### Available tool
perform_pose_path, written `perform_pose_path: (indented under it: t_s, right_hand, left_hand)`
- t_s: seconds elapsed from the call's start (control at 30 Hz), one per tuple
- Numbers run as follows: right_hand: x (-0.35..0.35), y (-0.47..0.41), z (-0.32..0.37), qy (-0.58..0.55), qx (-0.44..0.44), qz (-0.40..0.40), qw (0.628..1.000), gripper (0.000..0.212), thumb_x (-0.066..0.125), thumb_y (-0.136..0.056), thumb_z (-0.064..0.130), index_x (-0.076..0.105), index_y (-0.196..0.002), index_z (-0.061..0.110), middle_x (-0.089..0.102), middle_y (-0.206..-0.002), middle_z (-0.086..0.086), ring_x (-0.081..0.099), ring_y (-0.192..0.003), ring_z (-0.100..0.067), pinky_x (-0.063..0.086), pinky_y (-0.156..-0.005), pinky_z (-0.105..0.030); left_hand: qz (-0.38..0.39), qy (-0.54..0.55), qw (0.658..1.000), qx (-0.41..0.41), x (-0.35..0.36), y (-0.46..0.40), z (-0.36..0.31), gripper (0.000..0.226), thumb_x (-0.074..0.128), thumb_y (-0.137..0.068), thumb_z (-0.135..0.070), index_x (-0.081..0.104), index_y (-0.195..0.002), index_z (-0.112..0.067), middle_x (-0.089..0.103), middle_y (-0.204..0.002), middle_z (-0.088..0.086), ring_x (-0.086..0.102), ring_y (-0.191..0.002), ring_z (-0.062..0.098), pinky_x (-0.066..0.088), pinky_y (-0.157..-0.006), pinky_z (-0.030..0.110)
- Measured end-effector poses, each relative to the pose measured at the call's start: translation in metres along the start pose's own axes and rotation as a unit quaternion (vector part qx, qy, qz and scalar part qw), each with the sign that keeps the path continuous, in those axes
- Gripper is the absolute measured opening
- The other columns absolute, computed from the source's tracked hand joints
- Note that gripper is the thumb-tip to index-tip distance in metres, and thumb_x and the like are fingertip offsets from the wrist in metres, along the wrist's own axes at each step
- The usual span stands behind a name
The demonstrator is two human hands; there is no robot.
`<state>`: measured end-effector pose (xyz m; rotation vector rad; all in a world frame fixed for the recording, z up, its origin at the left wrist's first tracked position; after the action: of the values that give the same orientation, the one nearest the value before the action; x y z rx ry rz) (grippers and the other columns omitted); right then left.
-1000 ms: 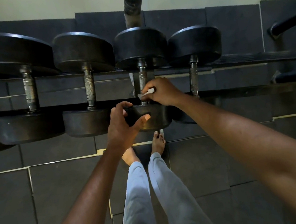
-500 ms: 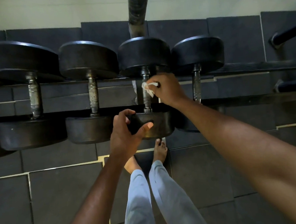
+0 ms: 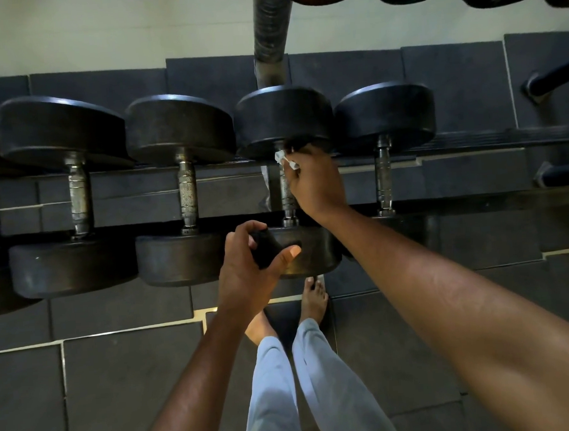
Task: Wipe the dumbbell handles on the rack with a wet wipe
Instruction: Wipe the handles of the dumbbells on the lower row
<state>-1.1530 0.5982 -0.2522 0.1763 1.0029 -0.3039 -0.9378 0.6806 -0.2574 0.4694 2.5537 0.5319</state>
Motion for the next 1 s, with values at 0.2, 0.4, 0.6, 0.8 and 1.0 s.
perform_pose_path:
  t_s: [0.2, 0.4, 0.6, 0.8, 1.0]
  right_hand:
    - [0.005, 0.002, -0.006, -0.012, 0.070, -0.047, 0.996, 0.011, 0.073, -0.098, 0.029, 0.081, -0.097, 0.022, 0.075, -0.097, -0.007, 0.071, -0.090, -0.029, 0.056, -0.070, -0.037]
    - [0.019, 0.014, -0.043, -0.178, 0.291, -0.102, 0.934, 0.017, 0.080, -0.092, 0.040, 0.083, -0.092, 0.022, 0.079, -0.086, 0.003, 0.073, -0.082, -0.017, 0.060, -0.072, -0.037]
    - [0.045, 0.026, -0.079, -0.322, 0.450, -0.076, 0.829, 0.017, 0.083, -0.091, 0.038, 0.083, -0.093, 0.021, 0.081, -0.089, 0.001, 0.076, -0.085, -0.016, 0.061, -0.078, -0.031]
    - [0.043, 0.017, -0.080, -0.376, 0.417, -0.027, 0.827, 0.007, 0.083, -0.092, 0.023, 0.077, -0.090, 0.026, 0.079, -0.088, 0.006, 0.077, -0.082, -0.013, 0.066, -0.078, -0.036]
    - [0.044, 0.018, -0.071, -0.384, 0.344, 0.104, 0.851, 0.013, 0.079, -0.096, 0.015, 0.078, -0.103, 0.026, 0.078, -0.103, 0.004, 0.076, -0.096, -0.011, 0.063, -0.082, -0.027]
  left_hand:
    - [-0.002, 0.000, 1.000, 0.003, 0.000, 0.001, 0.001, 0.066, 0.092, -0.076, -0.053, 0.052, -0.128, -0.043, 0.046, -0.114, -0.019, 0.055, -0.104, -0.003, 0.050, -0.070, 0.006]
    - [-0.002, 0.006, 1.000, -0.002, 0.002, 0.000, 0.003, 0.066, 0.093, -0.075, -0.053, 0.052, -0.126, -0.045, 0.047, -0.114, -0.018, 0.059, -0.104, 0.004, 0.056, -0.075, 0.021]
    - [-0.004, 0.008, 1.000, -0.003, 0.002, -0.001, 0.003, 0.067, 0.092, -0.075, -0.054, 0.053, -0.128, -0.042, 0.047, -0.114, -0.018, 0.058, -0.104, 0.004, 0.053, -0.074, 0.019]
    - [-0.002, 0.013, 1.000, 0.001, 0.002, -0.001, 0.003, 0.068, 0.091, -0.074, -0.057, 0.054, -0.128, -0.040, 0.047, -0.115, -0.017, 0.059, -0.106, 0.009, 0.060, -0.077, 0.027]
    - [-0.002, 0.003, 1.000, 0.008, 0.000, -0.001, 0.003, 0.067, 0.092, -0.075, -0.055, 0.053, -0.128, -0.040, 0.048, -0.114, -0.016, 0.058, -0.104, 0.007, 0.054, -0.073, 0.021]
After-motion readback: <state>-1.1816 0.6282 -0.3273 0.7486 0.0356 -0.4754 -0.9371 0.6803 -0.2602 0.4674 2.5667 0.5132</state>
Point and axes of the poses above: each hand's wrist, its own y-axis away from the middle knuckle, its own x-axis out of the palm, z = x × y, the point moved 10 cm from there along -y, towards the middle knuckle
